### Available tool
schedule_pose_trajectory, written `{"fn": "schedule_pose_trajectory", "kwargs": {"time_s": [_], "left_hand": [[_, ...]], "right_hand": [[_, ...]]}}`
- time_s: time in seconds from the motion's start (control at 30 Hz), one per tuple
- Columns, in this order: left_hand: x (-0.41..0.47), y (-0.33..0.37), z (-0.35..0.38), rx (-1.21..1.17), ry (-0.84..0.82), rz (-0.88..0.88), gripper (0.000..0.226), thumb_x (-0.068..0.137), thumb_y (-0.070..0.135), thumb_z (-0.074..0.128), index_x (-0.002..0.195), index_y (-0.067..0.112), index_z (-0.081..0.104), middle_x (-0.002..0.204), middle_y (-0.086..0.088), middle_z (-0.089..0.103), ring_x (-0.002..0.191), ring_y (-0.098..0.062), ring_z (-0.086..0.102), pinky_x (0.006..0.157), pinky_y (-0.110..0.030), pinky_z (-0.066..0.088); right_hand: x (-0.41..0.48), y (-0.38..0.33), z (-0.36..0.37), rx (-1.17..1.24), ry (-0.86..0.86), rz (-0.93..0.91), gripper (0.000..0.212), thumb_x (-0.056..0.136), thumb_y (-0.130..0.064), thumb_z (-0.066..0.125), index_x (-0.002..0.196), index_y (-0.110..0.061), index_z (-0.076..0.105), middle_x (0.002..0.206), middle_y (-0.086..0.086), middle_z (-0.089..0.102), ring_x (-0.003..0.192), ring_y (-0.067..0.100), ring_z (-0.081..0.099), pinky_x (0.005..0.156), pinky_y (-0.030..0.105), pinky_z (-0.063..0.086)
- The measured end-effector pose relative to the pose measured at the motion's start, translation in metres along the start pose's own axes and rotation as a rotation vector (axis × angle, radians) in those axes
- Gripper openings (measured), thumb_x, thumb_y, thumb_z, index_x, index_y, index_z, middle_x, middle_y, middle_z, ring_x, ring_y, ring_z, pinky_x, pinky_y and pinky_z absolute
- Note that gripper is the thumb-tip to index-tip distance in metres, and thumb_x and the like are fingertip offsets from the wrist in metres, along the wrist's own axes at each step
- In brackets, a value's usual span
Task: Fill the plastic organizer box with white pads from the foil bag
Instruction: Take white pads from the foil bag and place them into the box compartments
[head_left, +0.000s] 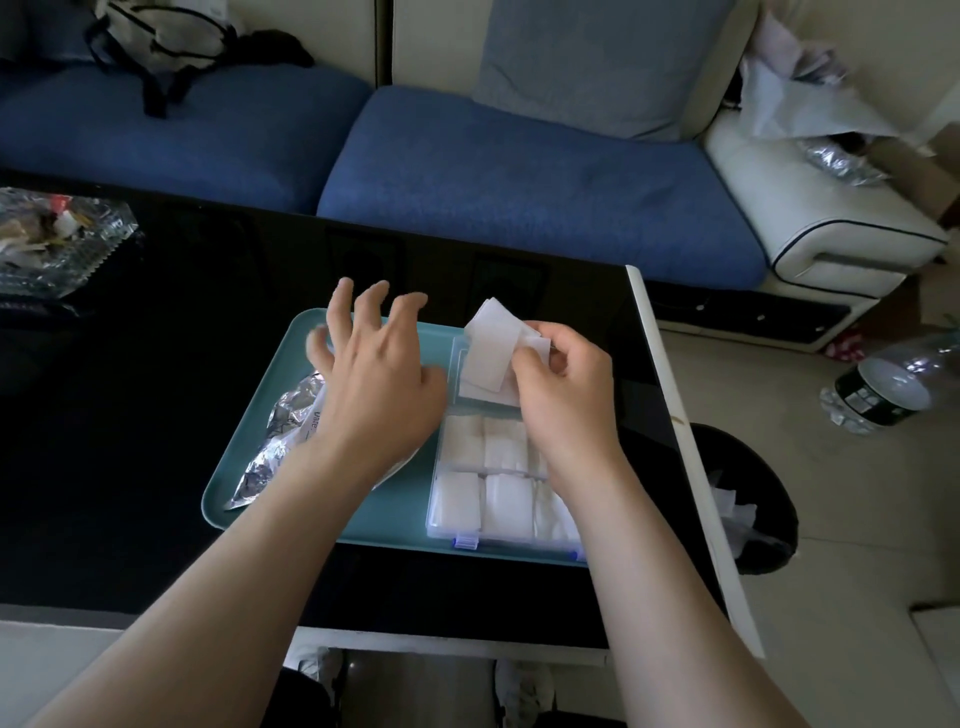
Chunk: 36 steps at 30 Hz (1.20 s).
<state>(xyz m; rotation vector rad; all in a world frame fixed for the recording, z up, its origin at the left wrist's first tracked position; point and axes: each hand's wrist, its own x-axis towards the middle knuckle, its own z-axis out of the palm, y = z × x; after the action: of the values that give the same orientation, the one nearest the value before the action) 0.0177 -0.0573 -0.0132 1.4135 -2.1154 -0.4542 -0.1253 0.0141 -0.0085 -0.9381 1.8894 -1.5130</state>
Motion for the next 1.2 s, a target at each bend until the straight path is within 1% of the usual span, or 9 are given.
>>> {"fn": "schedule_pose_trajectory", "kwargs": {"time_s": [0.1, 0.2, 0.27, 0.37, 0.57, 0.8, 0.9, 1.03, 1.2], "left_hand": [[0.0, 0.014, 0.0, -0.399, 0.027, -0.065, 0.04, 0.097, 0.028, 0.054, 0.134, 0.021, 0.066, 0.137, 0.004, 0.064, 0.135, -0.019, 0.051, 0.107, -0.027, 0.035], [-0.003, 0.025, 0.002, -0.943, -0.26, -0.268, 0.037, 0.095, 0.046, 0.065, 0.121, 0.02, 0.073, 0.113, -0.004, 0.078, 0.112, -0.028, 0.072, 0.102, -0.051, 0.057], [-0.008, 0.034, 0.002, -1.116, -0.386, -0.32, 0.031, 0.105, 0.031, 0.061, 0.122, 0.008, 0.071, 0.115, -0.02, 0.076, 0.111, -0.039, 0.072, 0.095, -0.056, 0.061], [-0.015, 0.042, 0.002, -1.185, -0.425, -0.371, 0.028, 0.111, 0.017, 0.049, 0.122, 0.003, 0.07, 0.119, -0.023, 0.074, 0.114, -0.039, 0.072, 0.092, -0.052, 0.063], [-0.038, 0.056, 0.004, -1.318, -0.493, -0.515, 0.032, 0.112, 0.022, 0.048, 0.129, 0.001, 0.066, 0.125, -0.02, 0.073, 0.115, -0.033, 0.073, 0.096, -0.049, 0.061], [-0.041, 0.063, 0.003, -1.385, -0.424, -0.678, 0.028, 0.113, 0.021, 0.048, 0.123, 0.004, 0.067, 0.119, -0.016, 0.076, 0.108, -0.031, 0.076, 0.082, -0.043, 0.065], [-0.037, 0.064, 0.003, -1.403, -0.448, -0.701, 0.028, 0.113, 0.019, 0.045, 0.125, 0.002, 0.064, 0.122, -0.018, 0.075, 0.108, -0.033, 0.076, 0.088, -0.047, 0.064], [-0.028, 0.067, 0.001, -1.405, -0.438, -0.763, 0.026, 0.113, 0.017, 0.045, 0.126, 0.001, 0.061, 0.12, -0.021, 0.073, 0.106, -0.037, 0.075, 0.081, -0.051, 0.065], [-0.021, 0.071, -0.004, -1.372, -0.528, -0.764, 0.048, 0.113, 0.042, 0.04, 0.125, 0.002, 0.065, 0.121, -0.023, 0.074, 0.105, -0.037, 0.076, 0.078, -0.052, 0.065]], "right_hand": [[-0.007, -0.006, -0.007, 0.138, 0.025, 0.038, 0.024, 0.1, -0.016, 0.066, 0.12, -0.028, 0.071, 0.099, -0.009, 0.079, 0.093, 0.005, 0.075, 0.068, 0.021, 0.061], [-0.017, -0.011, -0.015, 0.203, -0.012, 0.055, 0.025, 0.099, -0.014, 0.07, 0.12, -0.027, 0.066, 0.09, -0.015, 0.079, 0.086, 0.005, 0.077, 0.073, 0.026, 0.064], [-0.024, -0.011, -0.02, 0.19, -0.015, 0.044, 0.023, 0.098, -0.016, 0.074, 0.118, -0.025, 0.066, 0.092, -0.011, 0.08, 0.086, 0.006, 0.077, 0.073, 0.025, 0.063], [-0.03, -0.006, -0.027, 0.101, 0.116, -0.044, 0.016, 0.095, -0.016, 0.078, 0.108, -0.024, 0.074, 0.097, -0.007, 0.079, 0.09, 0.007, 0.076, 0.077, 0.026, 0.062], [-0.049, 0.0, -0.04, 0.041, 0.306, -0.075, 0.016, 0.094, -0.022, 0.08, 0.109, -0.023, 0.081, 0.104, -0.011, 0.078, 0.098, 0.004, 0.073, 0.083, 0.023, 0.062], [-0.042, -0.005, -0.05, 0.113, 0.386, -0.076, 0.012, 0.097, -0.018, 0.074, 0.108, -0.022, 0.078, 0.094, -0.003, 0.079, 0.084, 0.008, 0.075, 0.078, 0.023, 0.06], [-0.034, -0.007, -0.052, 0.088, 0.36, -0.119, 0.013, 0.098, -0.018, 0.072, 0.108, -0.024, 0.077, 0.095, -0.004, 0.079, 0.087, 0.013, 0.075, 0.082, 0.03, 0.061], [-0.027, -0.016, -0.058, 0.036, 0.322, -0.242, 0.021, 0.1, -0.009, 0.065, 0.114, -0.02, 0.077, 0.101, -0.005, 0.077, 0.094, 0.006, 0.072, 0.08, 0.015, 0.052], [-0.024, -0.028, -0.065, -0.235, -0.116, -0.271, 0.034, 0.103, -0.008, 0.063, 0.129, -0.03, 0.07, 0.11, -0.011, 0.074, 0.102, 0.001, 0.069, 0.076, 0.008, 0.051]]}}
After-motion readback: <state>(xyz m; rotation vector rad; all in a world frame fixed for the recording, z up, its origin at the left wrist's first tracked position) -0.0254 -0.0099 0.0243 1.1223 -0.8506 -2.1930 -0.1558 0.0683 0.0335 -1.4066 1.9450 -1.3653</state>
